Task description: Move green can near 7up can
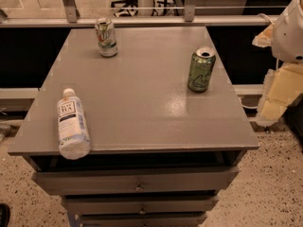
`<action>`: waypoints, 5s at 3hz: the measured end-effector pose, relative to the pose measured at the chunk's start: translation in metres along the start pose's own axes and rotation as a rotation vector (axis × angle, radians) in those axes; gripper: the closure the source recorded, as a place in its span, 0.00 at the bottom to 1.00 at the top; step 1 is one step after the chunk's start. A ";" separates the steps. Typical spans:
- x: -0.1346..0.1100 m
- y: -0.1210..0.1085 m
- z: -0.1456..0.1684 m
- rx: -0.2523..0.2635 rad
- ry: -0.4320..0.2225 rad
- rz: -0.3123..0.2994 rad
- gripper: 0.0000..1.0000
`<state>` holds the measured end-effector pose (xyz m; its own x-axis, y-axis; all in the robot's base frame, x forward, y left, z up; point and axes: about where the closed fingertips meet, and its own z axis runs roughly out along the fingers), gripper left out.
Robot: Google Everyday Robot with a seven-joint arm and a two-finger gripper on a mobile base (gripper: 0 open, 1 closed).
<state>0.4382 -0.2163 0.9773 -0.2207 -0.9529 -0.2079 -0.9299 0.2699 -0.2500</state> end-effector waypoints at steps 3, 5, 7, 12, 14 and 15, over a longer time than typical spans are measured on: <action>-0.017 -0.067 -0.002 0.133 -0.235 0.074 0.00; -0.044 -0.123 0.032 0.140 -0.471 0.161 0.00; -0.056 -0.155 0.104 0.057 -0.718 0.288 0.00; -0.116 -0.156 0.114 -0.028 -0.926 0.250 0.88; -0.121 -0.160 0.105 -0.018 -0.942 0.235 1.00; -0.140 -0.165 0.106 -0.014 -0.973 0.228 1.00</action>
Offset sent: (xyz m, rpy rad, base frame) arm 0.0395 -0.0103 0.0187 0.1606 -0.1408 -0.0280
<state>0.6534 -0.1130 0.9473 -0.0632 -0.3493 -0.9349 -0.9000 0.4248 -0.0979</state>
